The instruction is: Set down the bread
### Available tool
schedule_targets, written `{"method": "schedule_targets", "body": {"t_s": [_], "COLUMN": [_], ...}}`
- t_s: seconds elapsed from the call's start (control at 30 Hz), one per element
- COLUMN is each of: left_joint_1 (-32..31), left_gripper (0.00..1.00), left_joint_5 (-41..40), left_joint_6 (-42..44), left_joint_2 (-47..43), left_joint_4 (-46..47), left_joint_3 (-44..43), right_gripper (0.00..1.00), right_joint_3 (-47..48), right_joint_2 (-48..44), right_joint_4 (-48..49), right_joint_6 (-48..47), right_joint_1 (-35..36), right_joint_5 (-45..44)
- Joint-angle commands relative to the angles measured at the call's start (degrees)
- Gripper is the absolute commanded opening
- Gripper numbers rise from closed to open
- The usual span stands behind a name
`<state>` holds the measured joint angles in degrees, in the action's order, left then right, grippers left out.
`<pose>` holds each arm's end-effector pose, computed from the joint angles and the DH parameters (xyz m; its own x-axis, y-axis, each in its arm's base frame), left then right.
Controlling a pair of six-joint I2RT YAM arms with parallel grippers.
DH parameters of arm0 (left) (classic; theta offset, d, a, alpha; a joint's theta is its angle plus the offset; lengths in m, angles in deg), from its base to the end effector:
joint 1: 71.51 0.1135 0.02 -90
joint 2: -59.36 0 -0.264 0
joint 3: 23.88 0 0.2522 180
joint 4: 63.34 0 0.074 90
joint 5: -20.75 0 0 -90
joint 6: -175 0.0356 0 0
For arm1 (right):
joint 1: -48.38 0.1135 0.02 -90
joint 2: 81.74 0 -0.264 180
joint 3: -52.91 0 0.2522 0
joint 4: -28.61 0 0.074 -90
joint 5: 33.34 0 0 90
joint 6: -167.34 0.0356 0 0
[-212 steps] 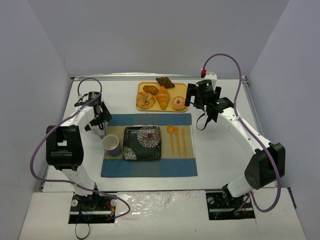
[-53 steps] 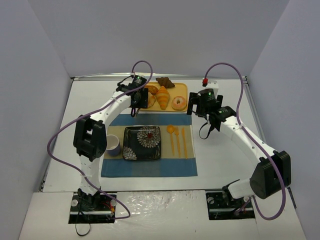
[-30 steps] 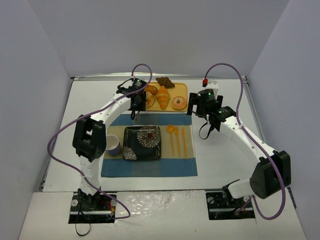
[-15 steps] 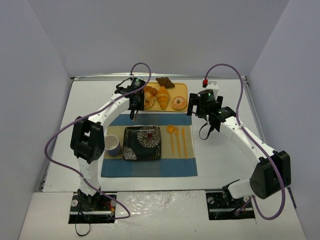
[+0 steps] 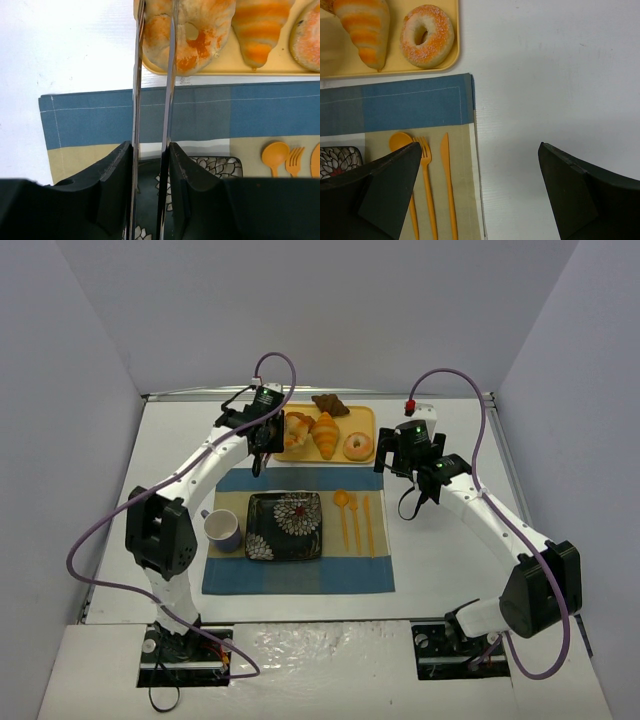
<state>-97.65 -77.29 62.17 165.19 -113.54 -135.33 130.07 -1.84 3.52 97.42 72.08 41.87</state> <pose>0.3800 -0.1809 0.3155 -0.7153 -0.0769 -0.6946 0.0752 0.9797 -0.1859 0.2980 0.1209 0.3107 -0.4640 0.1589 -0.8715 -0.0241 0.9812 0.1917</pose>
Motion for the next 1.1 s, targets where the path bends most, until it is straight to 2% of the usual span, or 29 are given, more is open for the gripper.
{"method": "schedule_targets", "body": {"t_s": [0.0,0.17,0.63,0.8,1.07], "left_joint_1": [-1.1,-3.1,-15.0,-18.2,-20.7], "left_gripper": [0.00,0.00,0.00,0.00,0.00], "left_joint_5": [-1.8,-2.7,-6.2,-6.2,-5.2], "left_joint_6": [1.3,0.8,-5.8,-8.6,-11.2], "left_joint_2": [-6.2,-9.7,-30.7,-33.3,-33.5], "left_joint_4": [-0.5,-3.5,-10.2,-13.3,-12.7], "left_joint_3": [-4.0,-0.9,19.3,21.5,26.0], "right_gripper": [1.00,1.00,1.00,1.00,1.00], "right_joint_3": [0.9,0.7,-0.5,-0.7,-0.6], "right_joint_2": [-1.6,-1.8,-1.7,-1.3,-1.5], "right_joint_4": [2.3,2.3,2.7,2.8,3.0], "right_joint_6": [0.1,0.2,0.8,1.0,1.5], "right_joint_1": [0.1,0.1,0.3,0.4,0.4], "right_joint_5": [-2.3,-2.3,-2.2,-2.3,-1.9]}}
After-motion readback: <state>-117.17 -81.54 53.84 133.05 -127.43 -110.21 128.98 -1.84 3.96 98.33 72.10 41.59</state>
